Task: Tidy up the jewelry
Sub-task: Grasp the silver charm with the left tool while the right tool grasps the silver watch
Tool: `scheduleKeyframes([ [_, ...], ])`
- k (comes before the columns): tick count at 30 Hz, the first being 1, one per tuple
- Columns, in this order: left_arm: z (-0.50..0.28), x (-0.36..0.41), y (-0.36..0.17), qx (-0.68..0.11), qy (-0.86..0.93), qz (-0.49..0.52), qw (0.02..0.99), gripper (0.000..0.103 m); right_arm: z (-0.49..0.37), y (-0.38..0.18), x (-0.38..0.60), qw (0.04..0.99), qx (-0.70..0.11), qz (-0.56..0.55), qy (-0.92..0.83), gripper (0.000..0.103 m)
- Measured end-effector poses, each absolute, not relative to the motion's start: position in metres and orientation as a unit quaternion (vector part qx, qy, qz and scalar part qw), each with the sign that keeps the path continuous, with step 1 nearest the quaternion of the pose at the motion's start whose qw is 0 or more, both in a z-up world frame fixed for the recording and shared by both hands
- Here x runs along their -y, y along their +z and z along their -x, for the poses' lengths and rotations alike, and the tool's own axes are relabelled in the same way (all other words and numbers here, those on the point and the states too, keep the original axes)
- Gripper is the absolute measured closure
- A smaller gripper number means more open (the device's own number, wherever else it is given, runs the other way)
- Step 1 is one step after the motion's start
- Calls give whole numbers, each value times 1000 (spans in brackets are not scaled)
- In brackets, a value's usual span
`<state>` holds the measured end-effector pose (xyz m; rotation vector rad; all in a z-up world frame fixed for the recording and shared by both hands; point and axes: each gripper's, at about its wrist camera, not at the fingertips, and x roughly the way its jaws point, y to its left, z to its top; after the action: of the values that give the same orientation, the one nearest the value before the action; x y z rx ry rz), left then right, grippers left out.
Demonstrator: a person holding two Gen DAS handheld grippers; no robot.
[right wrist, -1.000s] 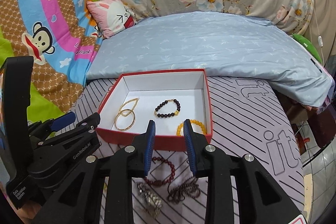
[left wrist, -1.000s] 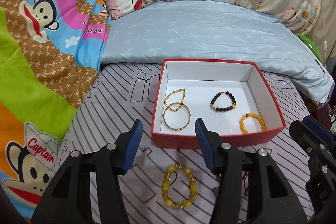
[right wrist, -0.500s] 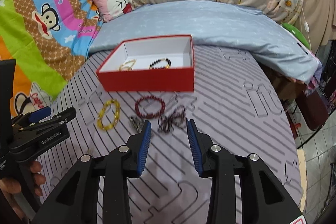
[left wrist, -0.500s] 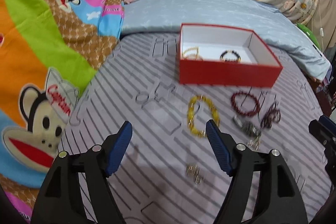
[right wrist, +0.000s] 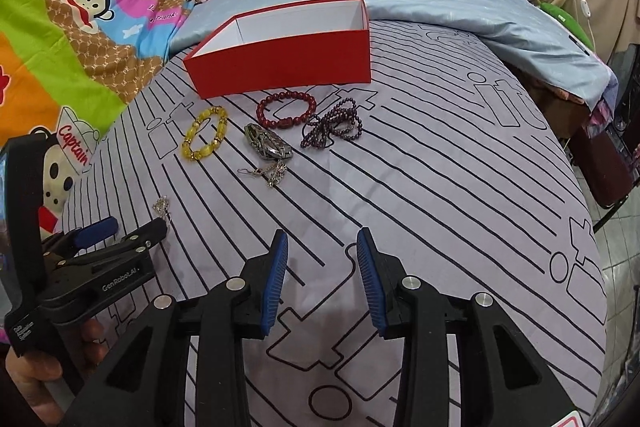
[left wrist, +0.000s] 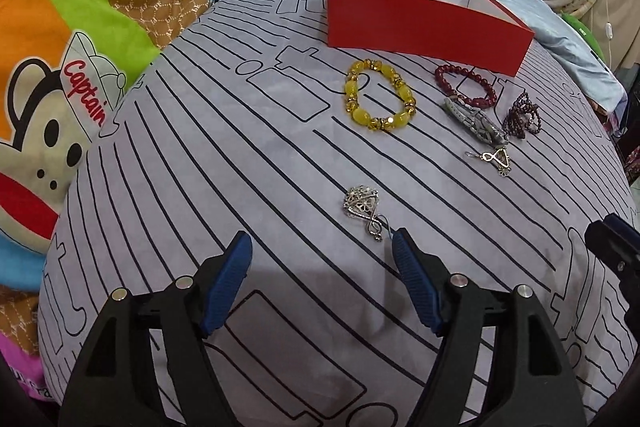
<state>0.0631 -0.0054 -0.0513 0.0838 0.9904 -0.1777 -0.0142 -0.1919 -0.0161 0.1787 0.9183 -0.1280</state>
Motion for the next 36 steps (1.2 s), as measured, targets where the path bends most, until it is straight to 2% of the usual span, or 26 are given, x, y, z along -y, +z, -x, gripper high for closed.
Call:
scheduleKeyframes([
  [8, -66, 7, -53, -474, -79, -37, 876, 34, 2, -18, 186, 891, -443, -78, -55, 67],
  [28, -73, -12, -53, -481, -77, -21, 873, 34, -97, -40, 156, 887, -462, -19, -5, 67],
  [30, -74, -11, -54, -481, -80, -23, 873, 34, -98, -44, 158, 885, -465, -19, -8, 72],
  [32, -74, -9, -54, -481, -81, -25, 873, 34, -96, -45, 162, 885, -465, -19, -14, 84],
  [36, -76, -4, -55, -478, -81, -28, 874, 34, -94, -46, 173, 881, -470, -54, -7, 91],
])
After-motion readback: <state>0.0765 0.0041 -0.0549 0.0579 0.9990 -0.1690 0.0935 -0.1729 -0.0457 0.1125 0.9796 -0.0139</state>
